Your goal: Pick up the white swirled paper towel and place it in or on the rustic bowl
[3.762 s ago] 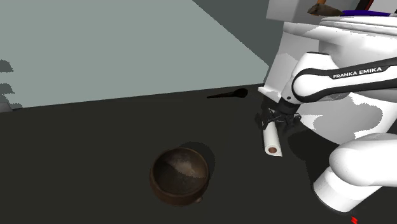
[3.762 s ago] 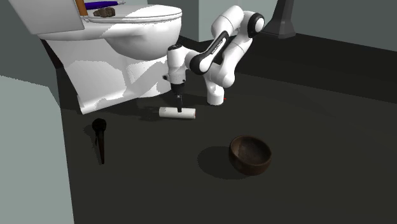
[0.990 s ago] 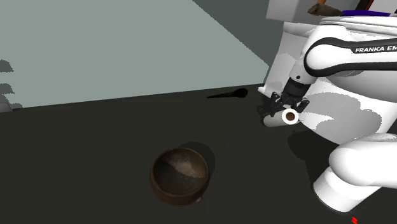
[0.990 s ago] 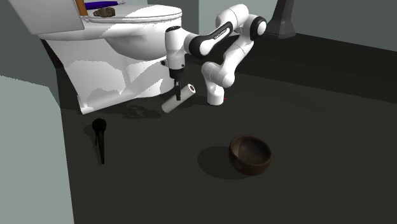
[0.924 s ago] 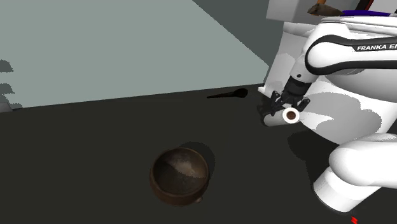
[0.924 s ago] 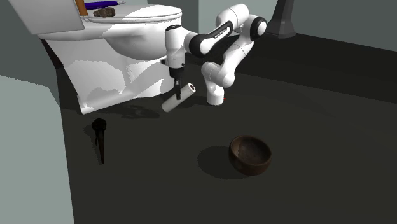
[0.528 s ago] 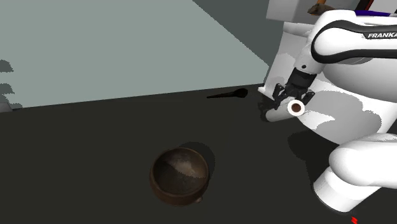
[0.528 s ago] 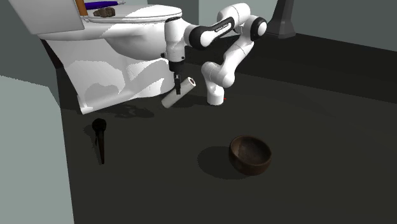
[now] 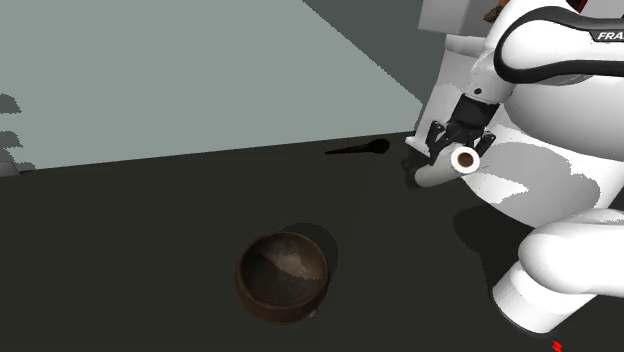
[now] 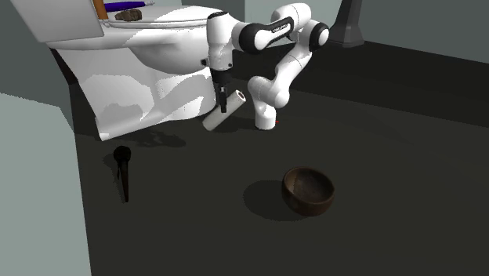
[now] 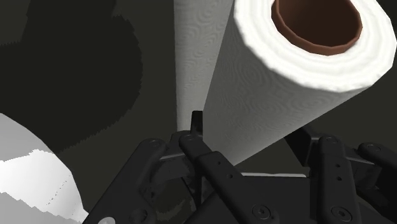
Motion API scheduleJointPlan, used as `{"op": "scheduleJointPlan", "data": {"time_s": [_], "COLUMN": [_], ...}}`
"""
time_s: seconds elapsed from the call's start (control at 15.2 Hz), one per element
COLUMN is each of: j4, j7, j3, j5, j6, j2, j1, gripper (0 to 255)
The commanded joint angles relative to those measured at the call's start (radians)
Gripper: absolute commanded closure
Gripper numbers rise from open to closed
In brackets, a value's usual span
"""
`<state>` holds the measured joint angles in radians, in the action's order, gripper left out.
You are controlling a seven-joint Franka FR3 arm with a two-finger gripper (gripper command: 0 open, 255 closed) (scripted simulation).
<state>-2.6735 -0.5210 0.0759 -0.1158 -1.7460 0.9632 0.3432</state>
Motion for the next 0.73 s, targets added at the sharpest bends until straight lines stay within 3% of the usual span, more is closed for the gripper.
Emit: {"op": "scheduleJointPlan", "data": {"time_s": [0.0, 0.66], "j4": [0.001, 0.073], "j7": [-0.046, -0.299], "j3": [0.044, 0.300], "j5": [-0.036, -0.223], "j6": [0.001, -0.017], "j2": [0.003, -0.049], "j1": [-0.024, -0.139], "gripper": [255, 255]}}
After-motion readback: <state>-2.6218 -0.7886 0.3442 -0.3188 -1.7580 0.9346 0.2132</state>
